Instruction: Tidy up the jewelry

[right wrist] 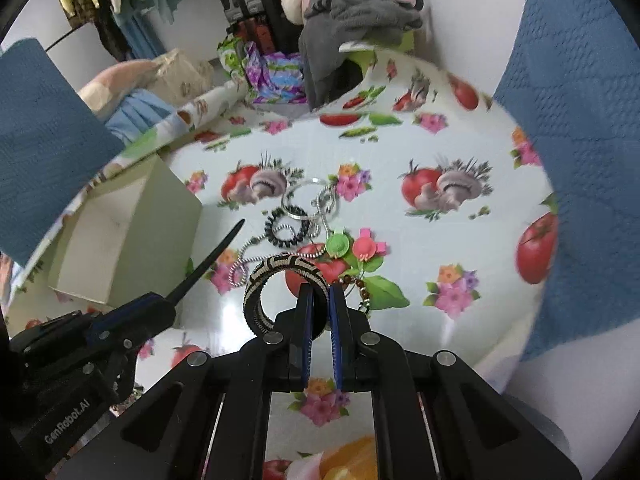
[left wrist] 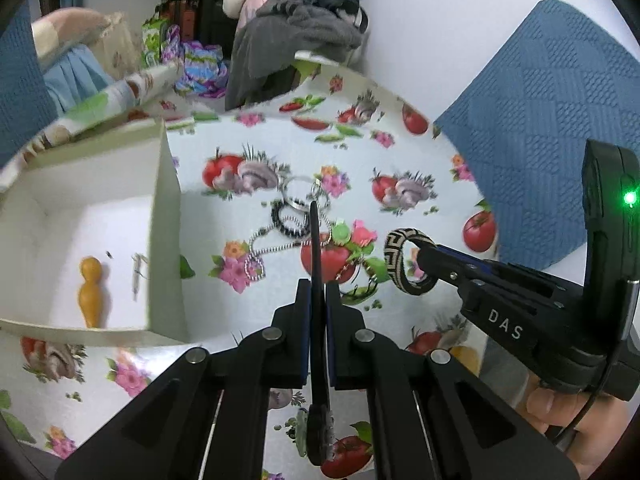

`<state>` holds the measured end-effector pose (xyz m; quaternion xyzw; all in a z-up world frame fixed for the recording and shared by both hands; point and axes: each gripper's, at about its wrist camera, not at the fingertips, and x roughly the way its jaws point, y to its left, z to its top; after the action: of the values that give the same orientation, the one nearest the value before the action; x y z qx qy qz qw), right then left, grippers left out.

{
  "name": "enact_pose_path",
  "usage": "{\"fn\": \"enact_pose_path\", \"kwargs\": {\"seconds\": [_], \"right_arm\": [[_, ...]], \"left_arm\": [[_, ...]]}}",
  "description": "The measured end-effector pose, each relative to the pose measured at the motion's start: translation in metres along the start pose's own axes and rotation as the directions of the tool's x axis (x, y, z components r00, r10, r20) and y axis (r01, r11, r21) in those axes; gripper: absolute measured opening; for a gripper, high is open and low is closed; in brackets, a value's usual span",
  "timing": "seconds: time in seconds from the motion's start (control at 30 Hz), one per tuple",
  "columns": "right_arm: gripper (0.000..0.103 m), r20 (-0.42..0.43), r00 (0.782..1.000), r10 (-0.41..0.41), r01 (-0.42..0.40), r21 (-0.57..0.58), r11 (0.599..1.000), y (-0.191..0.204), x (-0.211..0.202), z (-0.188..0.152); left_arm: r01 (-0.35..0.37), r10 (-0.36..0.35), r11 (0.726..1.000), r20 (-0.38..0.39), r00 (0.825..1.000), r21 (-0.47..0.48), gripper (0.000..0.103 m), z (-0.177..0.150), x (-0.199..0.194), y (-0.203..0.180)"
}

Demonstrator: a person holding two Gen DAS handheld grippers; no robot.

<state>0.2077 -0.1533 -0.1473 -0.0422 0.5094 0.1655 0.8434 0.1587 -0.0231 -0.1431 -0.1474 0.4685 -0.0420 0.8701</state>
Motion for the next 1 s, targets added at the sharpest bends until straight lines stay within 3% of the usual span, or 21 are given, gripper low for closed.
{"fn": "enact_pose_path", "kwargs": {"seconds": [0.57,0.8,1.0], "right_arm": [[0.006,0.167,0.986,0.000,0.004,-0.019,1.000,0.046,-0.103,0.067],[0.006,0.227,0.972,0.051,-0.037,-0.069,0.997,0.087,-0.123,0.101],[0.006,0.226,0.968,0.109,-0.082,-0.128,0.988,0.131,-0.117,0.118]], "left_arm": [[-0.022,0.018,0.999,0.166,0.986,0.026,0.006,0.074,-0.112,0.011],[-0.049,0.047,0.999,0.229,0.972,0.006,0.006,0.100,-0.146,0.037],[-0.079,0.089,0.996,0.243,0.966,-0.049,0.006,0.106,-0.159,0.074]]}}
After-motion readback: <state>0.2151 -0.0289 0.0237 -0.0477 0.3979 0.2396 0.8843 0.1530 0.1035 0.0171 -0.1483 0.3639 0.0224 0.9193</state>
